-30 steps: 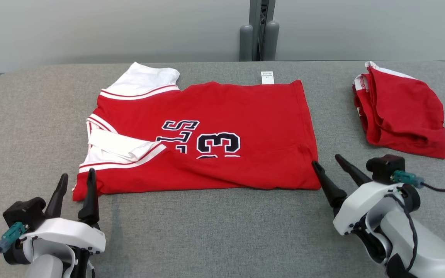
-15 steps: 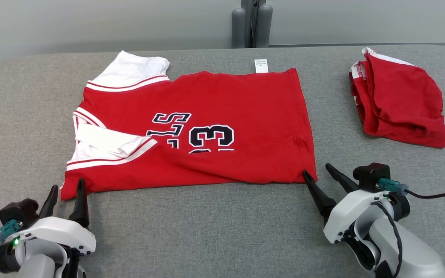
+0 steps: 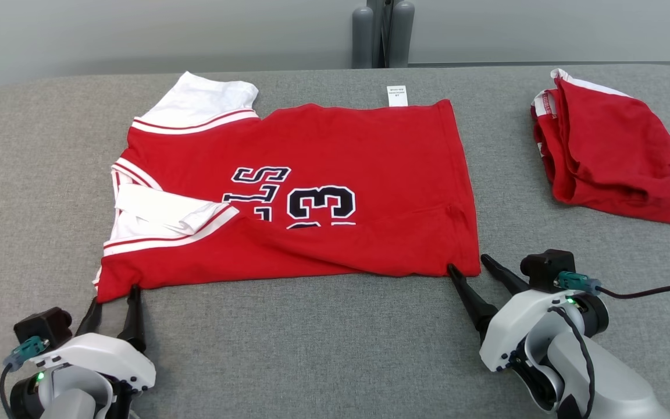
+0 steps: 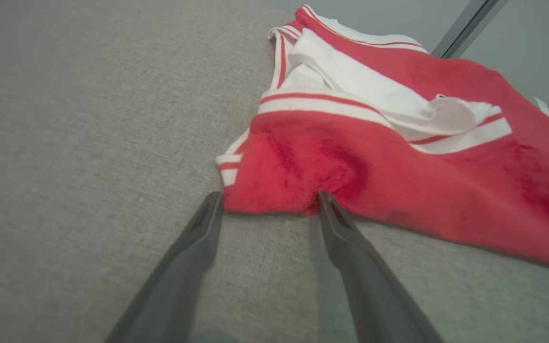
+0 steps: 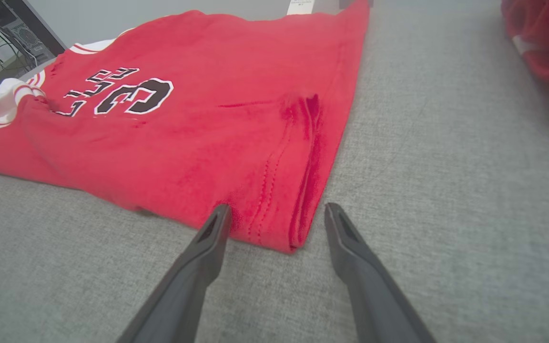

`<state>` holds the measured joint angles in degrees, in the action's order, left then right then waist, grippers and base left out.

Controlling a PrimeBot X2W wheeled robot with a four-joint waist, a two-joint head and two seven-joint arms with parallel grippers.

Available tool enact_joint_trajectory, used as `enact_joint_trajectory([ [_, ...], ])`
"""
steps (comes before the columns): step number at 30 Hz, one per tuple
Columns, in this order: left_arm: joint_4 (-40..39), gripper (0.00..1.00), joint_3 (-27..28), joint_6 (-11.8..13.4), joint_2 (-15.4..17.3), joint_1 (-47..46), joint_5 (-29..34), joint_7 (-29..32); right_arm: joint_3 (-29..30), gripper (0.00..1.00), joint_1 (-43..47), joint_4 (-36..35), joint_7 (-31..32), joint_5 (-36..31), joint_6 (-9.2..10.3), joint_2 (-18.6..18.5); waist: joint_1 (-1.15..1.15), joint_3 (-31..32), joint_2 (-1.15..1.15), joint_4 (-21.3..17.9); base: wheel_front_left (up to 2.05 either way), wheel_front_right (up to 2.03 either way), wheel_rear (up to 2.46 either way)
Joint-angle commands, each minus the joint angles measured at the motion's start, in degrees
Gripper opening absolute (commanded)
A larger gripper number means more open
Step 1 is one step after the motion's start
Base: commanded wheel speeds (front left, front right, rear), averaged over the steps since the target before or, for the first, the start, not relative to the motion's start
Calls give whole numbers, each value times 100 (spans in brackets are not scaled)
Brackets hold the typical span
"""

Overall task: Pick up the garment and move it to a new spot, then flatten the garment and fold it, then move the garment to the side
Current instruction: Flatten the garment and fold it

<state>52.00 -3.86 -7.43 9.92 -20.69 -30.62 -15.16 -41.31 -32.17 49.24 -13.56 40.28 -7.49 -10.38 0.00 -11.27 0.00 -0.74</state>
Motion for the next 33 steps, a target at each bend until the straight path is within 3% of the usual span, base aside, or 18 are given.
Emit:
enact_joint_trajectory([
  [1, 151, 94, -104, -4, -57, -104, -79, 7, 1, 31, -48, 69, -10, 32, 0, 6, 0, 2, 0, 12, 0, 0, 0],
  [2, 221, 47, -160, -4, -52, -122, -108, 8, -5, 18, -65, 97, -14, 29, 0, 20, 0, 3, 0, 12, 0, 0, 0],
  [3, 268, 29, -198, -4, -48, -146, -137, 12, -8, 0, -82, 119, -21, 18, 0, 36, 0, 5, 0, 12, 0, 0, 0],
  [4, 297, 8, -226, -4, -43, -166, -175, 12, -8, 0, -99, 140, -28, 18, 0, 53, 0, 7, 0, 13, 0, 0, 0],
  [5, 311, 0, -249, -4, -39, -183, -196, 12, -10, 0, -113, 159, -37, 23, 0, 62, 0, 10, 0, 15, 0, 0, 0],
  [20, -559, 0, -252, -3, 191, 445, -174, -1, 195, 0, 212, -136, -158, 277, 0, -226, 0, 365, 0, 68, 0, 0, 0],
  [33, -1215, 0, 75, -3, -43, 1502, -4, -1, 264, 0, 1302, -824, 219, 583, 0, -616, 0, 901, 0, 101, 0, 0, 0],
])
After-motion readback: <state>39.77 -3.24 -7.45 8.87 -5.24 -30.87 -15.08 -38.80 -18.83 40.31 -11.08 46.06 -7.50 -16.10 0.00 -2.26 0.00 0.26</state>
